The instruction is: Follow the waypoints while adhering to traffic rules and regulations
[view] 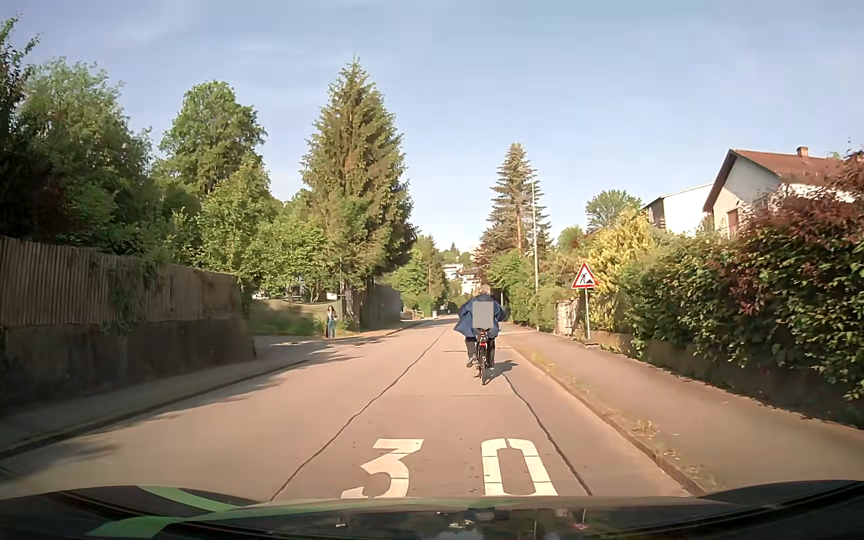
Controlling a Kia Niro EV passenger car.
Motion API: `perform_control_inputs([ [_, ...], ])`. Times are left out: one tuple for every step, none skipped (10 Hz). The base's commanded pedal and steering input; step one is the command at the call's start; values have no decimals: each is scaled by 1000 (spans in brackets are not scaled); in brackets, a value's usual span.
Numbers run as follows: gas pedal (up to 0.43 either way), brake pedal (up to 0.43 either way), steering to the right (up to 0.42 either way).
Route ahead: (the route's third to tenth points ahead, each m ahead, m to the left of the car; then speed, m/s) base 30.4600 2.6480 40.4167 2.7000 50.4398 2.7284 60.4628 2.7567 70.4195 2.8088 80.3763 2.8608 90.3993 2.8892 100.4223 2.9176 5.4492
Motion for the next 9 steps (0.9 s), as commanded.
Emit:
perform_control_inputs([
  [150,0,-32],
  [118,0,-37],
  [110,0,-46],
  [110,0,-56],
  [118,0,-67],
  [118,0,-71],
  [130,0,-71],
  [150,0,-71],
  [189,0,-70],
])
